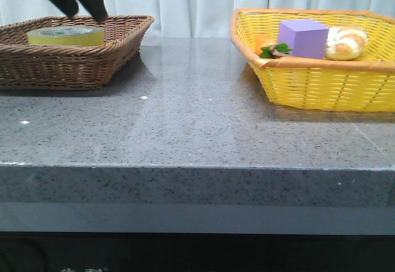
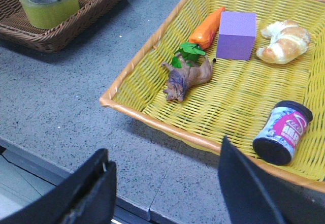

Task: Transfer tape with both arms
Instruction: 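Release the tape roll and raise the left gripper away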

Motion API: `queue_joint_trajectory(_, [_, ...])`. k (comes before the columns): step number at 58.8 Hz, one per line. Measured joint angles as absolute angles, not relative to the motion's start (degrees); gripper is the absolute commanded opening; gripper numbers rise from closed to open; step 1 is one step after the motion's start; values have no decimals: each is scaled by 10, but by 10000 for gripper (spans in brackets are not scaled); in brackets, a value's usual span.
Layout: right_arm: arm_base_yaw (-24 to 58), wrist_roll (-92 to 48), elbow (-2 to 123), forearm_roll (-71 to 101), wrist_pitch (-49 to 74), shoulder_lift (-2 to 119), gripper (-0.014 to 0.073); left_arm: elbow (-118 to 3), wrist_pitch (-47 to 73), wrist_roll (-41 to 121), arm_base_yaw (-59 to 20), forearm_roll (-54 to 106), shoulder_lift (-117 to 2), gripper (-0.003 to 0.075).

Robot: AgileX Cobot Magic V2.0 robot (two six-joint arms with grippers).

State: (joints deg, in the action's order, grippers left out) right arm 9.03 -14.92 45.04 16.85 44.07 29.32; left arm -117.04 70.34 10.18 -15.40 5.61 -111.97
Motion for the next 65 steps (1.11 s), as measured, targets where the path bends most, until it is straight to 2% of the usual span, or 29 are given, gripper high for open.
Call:
queue_joint_trajectory(11, [90,-149,450,168,441,293,465,-1165,717,101,-154,58,-1027,369])
queue_joint_trajectory(20, [90,-149,450,168,441,293,465,-1109,718,101,-154,60,-930,369])
queue_joint_trajectory(29, [90,-149,450,168,441,293,465,-998,712,101,-154,61,-821,369])
queue_joint_trajectory(48, [90,-149,450,168,441,293,465,-727,616,101,-154,61,-549,369])
queue_joint_trajectory(65, [90,-125,450,131,453,293,465,-563,581,86,-154,52,-383,369])
